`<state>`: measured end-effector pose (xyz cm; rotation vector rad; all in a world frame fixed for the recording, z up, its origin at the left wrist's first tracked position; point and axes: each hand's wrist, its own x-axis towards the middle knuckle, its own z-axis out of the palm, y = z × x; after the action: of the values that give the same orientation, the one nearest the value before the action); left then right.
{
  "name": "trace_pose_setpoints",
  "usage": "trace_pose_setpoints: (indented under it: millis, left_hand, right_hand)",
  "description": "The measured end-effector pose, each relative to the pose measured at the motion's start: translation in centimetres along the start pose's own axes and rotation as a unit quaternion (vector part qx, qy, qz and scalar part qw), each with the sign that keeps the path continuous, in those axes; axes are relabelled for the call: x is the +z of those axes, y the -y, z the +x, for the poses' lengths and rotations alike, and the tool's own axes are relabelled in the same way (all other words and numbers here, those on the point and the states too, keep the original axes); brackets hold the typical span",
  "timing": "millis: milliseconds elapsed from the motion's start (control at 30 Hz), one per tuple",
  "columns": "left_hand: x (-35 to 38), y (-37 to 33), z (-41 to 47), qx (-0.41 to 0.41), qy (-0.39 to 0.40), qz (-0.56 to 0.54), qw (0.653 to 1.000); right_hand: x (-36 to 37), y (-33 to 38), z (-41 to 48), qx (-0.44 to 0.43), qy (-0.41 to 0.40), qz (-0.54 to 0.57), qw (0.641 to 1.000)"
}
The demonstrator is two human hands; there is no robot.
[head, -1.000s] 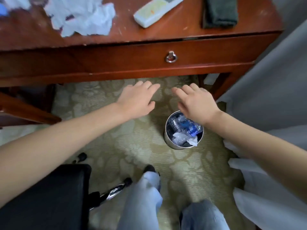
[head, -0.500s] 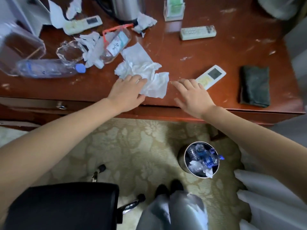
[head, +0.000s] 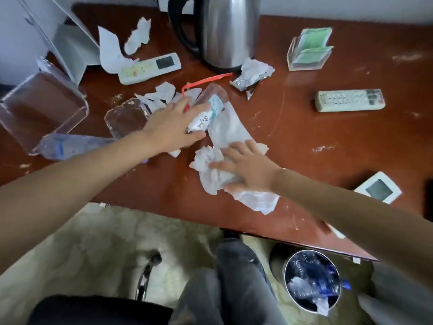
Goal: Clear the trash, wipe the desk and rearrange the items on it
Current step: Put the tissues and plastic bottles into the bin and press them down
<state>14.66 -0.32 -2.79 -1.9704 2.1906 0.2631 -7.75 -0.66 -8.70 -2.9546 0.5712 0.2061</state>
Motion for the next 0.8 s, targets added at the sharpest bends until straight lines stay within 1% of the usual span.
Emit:
trace_pose_setpoints:
  millis: [33, 67, 133, 200, 267, 333, 400, 500, 567, 600, 733, 800]
  left_hand:
    - [-0.1, 0.2, 0.8, 0.001, 0.006, -0.017, 1.0]
    - [-0.3, 0.3, 1.5, -0.001, 0.014, -0.042, 0.999]
    - [-0.5, 0.5, 2.7, -0.005, 0.043, -0.092, 0.995]
    - [-0.5, 0.8, 3.5, 0.006, 0.068, -0.127, 0.99]
    - [-0.9, 1.4, 4.4, 0.017, 0.067, -0.183, 0.981]
    - [-1.6, 2.3, 5.3, 0.028, 0.064, -0.245, 0.967]
    - [-2.6, 3.5, 6.4, 0.033, 0.072, -0.287, 0.955]
    - [-4.3, 5.7, 7.9, 0.049, 0.096, -0.319, 0.942]
    - [-4.9, 7.3, 8.7, 0.059, 0.105, -0.331, 0.936]
    - [-5.2, 8.0, 9.1, 0.067, 0.108, -0.329, 0.936]
    - [-5.4, 9.9, 10.0, 0.104, 0.135, -0.301, 0.938]
    - [-5.6, 10.5, 10.2, 0.12, 0.145, -0.29, 0.938]
  right_hand:
    - [0.1, -0.5, 0.3, -0.014, -0.046, 0.018, 0.999]
    - [0.3, -1.0, 0.6, -0.025, -0.075, 0.034, 0.996]
    - [0.3, -2.2, 0.8, -0.036, -0.101, 0.078, 0.991]
    - [-0.5, -3.3, 0.9, -0.019, -0.11, 0.147, 0.983]
    - [-2.0, -4.7, 1.3, 0.043, -0.137, 0.208, 0.968]
    - [-3.7, -6.4, 1.9, 0.133, -0.194, 0.257, 0.937]
    - [-5.1, -8.4, 2.8, 0.226, -0.245, 0.273, 0.902]
    - [-6.4, -11.2, 4.4, 0.367, -0.269, 0.27, 0.848]
    - [-6.9, -12.5, 6.1, 0.443, -0.246, 0.278, 0.816]
    - [-7.1, -13.0, 7.2, 0.47, -0.22, 0.267, 0.812]
    - [-7.1, -13.9, 10.8, 0.522, -0.08, 0.217, 0.821]
    - [-6.3, -13.9, 11.6, 0.534, -0.039, 0.207, 0.819]
